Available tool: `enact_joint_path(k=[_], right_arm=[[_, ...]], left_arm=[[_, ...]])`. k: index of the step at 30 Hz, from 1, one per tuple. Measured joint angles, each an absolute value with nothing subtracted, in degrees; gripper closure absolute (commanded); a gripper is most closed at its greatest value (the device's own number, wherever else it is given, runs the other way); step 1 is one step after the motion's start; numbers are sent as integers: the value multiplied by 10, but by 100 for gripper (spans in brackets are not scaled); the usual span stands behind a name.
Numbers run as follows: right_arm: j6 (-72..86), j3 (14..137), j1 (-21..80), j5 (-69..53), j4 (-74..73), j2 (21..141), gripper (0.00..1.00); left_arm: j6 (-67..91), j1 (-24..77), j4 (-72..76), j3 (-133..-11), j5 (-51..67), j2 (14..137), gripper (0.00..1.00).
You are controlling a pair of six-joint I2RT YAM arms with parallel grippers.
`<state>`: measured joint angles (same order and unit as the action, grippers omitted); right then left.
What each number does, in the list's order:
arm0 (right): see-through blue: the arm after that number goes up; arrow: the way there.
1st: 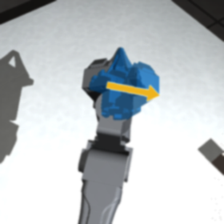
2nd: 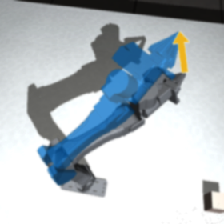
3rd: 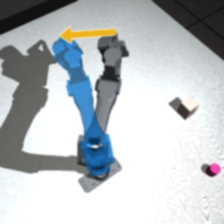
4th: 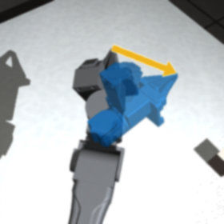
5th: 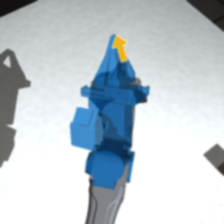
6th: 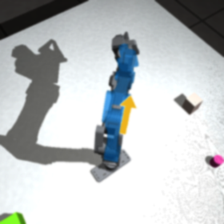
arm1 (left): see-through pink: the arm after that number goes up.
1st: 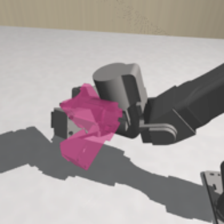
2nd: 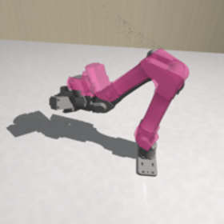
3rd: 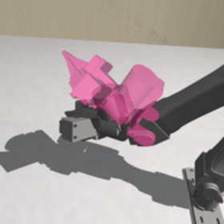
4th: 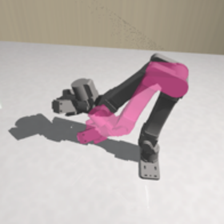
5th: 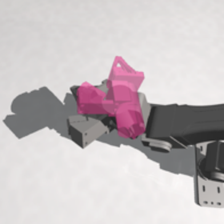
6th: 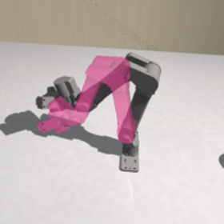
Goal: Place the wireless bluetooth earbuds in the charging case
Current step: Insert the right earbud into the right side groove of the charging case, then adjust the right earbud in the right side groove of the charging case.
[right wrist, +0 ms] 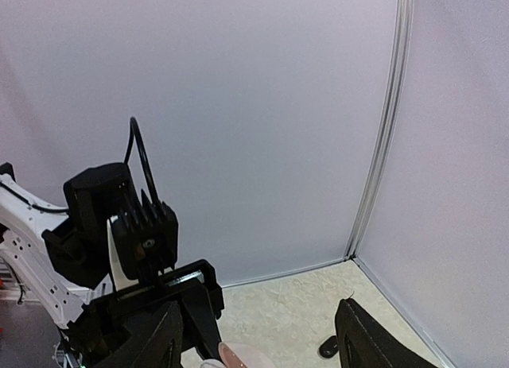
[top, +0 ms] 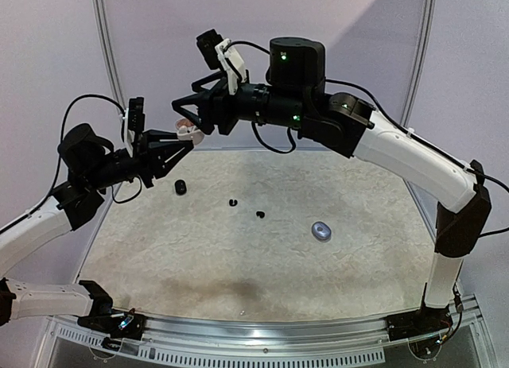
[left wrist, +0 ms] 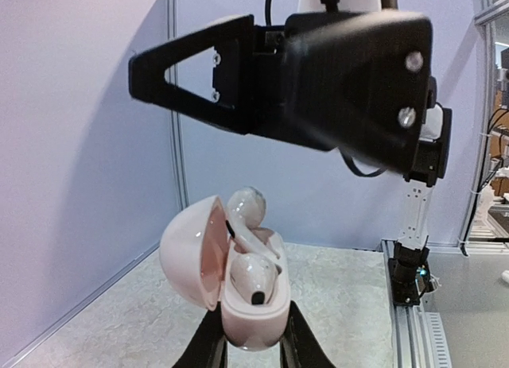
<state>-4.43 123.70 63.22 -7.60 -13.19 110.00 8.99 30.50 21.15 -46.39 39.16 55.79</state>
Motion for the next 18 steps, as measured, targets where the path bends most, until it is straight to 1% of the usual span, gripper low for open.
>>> enact_joint_path(k=[2,5,9,12,13,15,16,18], right_arm=[[-18,1242,630,-77,-125,1100,33],[25,1242,623,-62,-123,1095,36],[91,1242,614,5,-153,1076,41],[146,1247,612,59,-213,1059,42],[167,1253,611,79,-237,1057,41],[208,1266,611,105,-286,1056,31],[224,1271,611,110,-305,1056,29],[263,1281,611,115,-348,1056,28]], left_arm=[[83,305,210,-459,385,557,100],[71,305,205,-453,375,554,100],[43,305,203,-440,352,547,100],[13,307,204,-424,331,545,100],[2,308,205,-418,325,544,100],[-18,312,207,-409,316,544,100],[-26,314,208,-404,311,544,100],[-39,319,209,-399,303,544,100]])
